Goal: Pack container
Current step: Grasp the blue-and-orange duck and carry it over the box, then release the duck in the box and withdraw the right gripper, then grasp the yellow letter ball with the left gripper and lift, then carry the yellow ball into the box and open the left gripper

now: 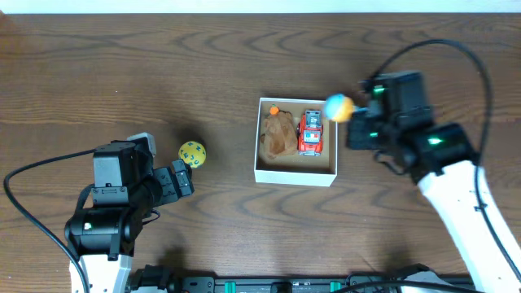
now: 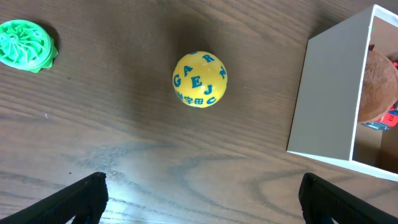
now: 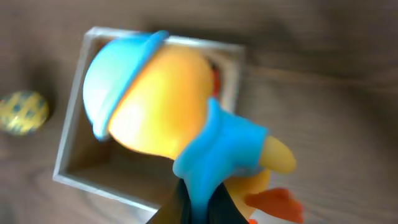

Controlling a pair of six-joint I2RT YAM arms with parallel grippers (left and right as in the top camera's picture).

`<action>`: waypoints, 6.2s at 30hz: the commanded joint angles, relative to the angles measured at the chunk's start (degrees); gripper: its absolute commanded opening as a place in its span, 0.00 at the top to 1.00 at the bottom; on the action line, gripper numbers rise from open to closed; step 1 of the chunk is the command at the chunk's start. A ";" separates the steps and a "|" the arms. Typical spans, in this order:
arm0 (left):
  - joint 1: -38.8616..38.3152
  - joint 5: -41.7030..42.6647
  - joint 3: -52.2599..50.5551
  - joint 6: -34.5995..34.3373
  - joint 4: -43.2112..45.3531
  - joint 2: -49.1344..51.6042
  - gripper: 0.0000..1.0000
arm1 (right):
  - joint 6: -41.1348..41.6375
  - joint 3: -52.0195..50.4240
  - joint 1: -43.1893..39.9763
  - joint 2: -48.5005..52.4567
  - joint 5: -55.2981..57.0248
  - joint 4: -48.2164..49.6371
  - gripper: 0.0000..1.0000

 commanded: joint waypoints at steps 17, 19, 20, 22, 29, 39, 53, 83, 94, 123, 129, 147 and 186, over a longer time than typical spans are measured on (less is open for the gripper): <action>0.09 0.31 0.85 -0.35 -0.09 0.02 0.02 | -5.35 0.37 9.79 20.41 0.24 -2.05 0.66; 0.09 0.31 0.87 -0.35 -0.07 0.02 0.02 | -5.51 0.37 9.77 20.44 0.26 -2.14 0.49; 0.09 0.31 0.87 -0.35 -0.07 0.02 0.02 | -5.51 0.39 9.77 20.39 0.28 -1.99 0.43; 0.09 0.31 0.87 -0.35 -0.07 0.02 0.02 | -5.49 0.39 9.73 20.37 0.28 -1.97 0.37; 0.09 0.31 0.87 -0.35 -0.07 0.02 0.02 | -5.42 0.70 9.68 18.99 1.33 -1.44 0.37; 0.09 0.33 0.87 -0.35 -0.11 0.02 0.02 | 1.77 8.26 5.68 6.36 12.98 -1.46 0.16; -1.20 -0.66 8.79 1.22 -3.58 7.45 0.02 | 5.29 4.09 -24.15 -2.16 5.33 -14.78 0.01; -5.09 -6.75 24.76 5.33 -1.75 59.23 0.02 | -0.57 -7.58 -28.22 -1.86 5.38 -10.16 0.01; -5.07 -6.75 24.76 5.31 -1.73 59.91 0.61 | -1.03 -7.58 -28.22 -1.86 5.38 -10.40 0.01; -30.27 -3.76 37.92 7.74 -1.57 37.35 0.67 | -1.40 -7.58 -28.22 -1.86 5.38 -10.56 0.01; -36.06 -3.76 37.33 7.72 -1.51 43.17 0.66 | -1.40 -7.58 -28.22 -1.86 5.35 -10.56 0.01; -38.23 -3.76 37.35 7.74 -5.40 53.46 0.03 | -1.84 -7.58 -28.22 -1.86 5.38 -10.58 0.01; -39.19 -10.64 37.18 3.98 -7.37 56.00 0.69 | -2.32 -7.58 -28.22 -1.86 5.38 -10.54 0.01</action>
